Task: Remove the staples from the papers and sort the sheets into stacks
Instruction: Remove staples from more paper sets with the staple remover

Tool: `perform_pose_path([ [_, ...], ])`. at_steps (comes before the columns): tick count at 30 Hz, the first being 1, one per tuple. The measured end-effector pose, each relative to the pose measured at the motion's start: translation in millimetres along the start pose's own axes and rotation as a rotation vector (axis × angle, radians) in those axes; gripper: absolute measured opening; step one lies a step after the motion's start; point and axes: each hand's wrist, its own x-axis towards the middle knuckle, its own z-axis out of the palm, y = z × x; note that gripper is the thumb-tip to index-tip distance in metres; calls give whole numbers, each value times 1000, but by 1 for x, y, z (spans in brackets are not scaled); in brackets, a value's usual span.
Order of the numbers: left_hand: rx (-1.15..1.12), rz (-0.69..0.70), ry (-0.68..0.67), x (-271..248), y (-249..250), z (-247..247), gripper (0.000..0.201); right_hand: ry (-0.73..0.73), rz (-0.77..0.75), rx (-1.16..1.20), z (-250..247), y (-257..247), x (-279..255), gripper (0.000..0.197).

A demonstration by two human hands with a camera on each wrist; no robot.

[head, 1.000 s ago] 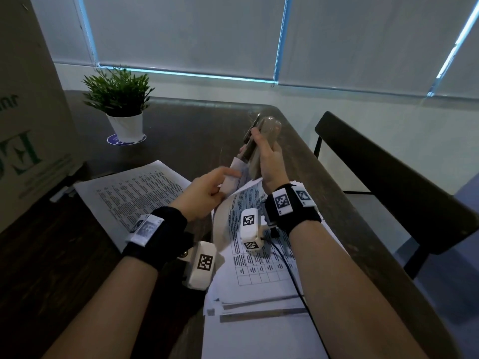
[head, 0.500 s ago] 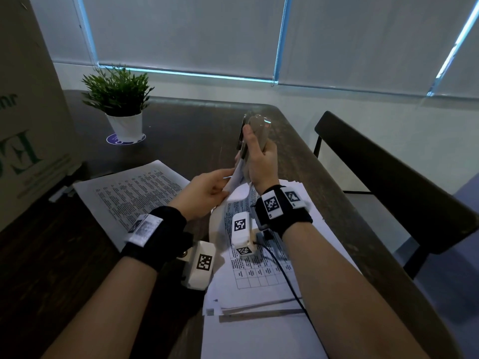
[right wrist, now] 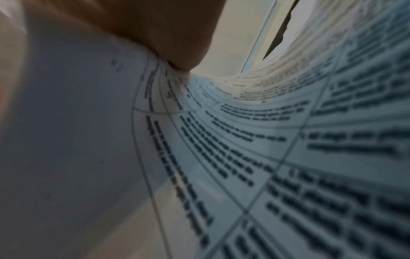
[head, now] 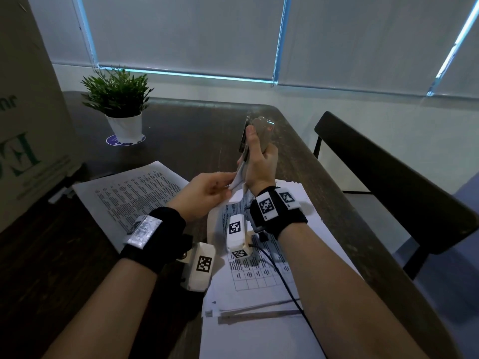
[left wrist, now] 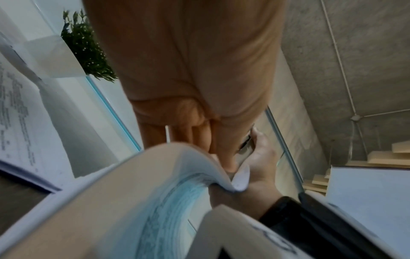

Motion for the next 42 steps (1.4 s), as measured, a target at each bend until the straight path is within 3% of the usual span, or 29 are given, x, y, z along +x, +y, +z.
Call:
perform_pose_path([
  [2,-74,-38,-18,-1,6,1,39,3,25,6,-2,-1,1,35],
  [4,-187,-88,-92,-2,10,2,55,14,79,29,-5,-2,4,36],
  [6,-153,-161,-172,-1,8,2,71,4,116,77,-9,-4,9,35],
  [10,119,-308,-92,2,-4,0,35,40,104,87,-19,-29,17,24],
  [12,72,-325,-58,2,-11,-1,24,80,83,117,-24,-45,23,20],
  [14,-91,-306,47,2,-13,-5,18,110,54,143,-25,-59,28,20],
  [17,-316,-315,330,-2,-8,-23,19,143,40,185,-19,-70,35,27],
  [20,-420,-357,658,-8,-13,-60,14,221,123,300,-10,-66,42,67],
  [21,-391,-380,748,-10,-19,-75,12,239,181,331,-7,-60,44,69],
  [24,-181,-518,832,-23,-45,-120,27,229,416,358,-3,-33,41,48],
  [29,131,-746,663,-52,-66,-160,32,223,703,350,-16,3,21,36],
  [33,410,-822,536,-55,-76,-164,30,123,737,281,-28,15,10,28],
  [35,495,-761,527,-48,-76,-163,48,85,734,297,-32,19,10,28],
  [37,416,-628,471,-38,-54,-151,67,59,706,283,-36,21,8,28],
  [38,332,-563,405,-32,-36,-139,66,50,691,278,-37,22,7,27],
  [42,-110,-584,20,-11,15,-74,41,-1,638,250,-39,25,6,26],
])
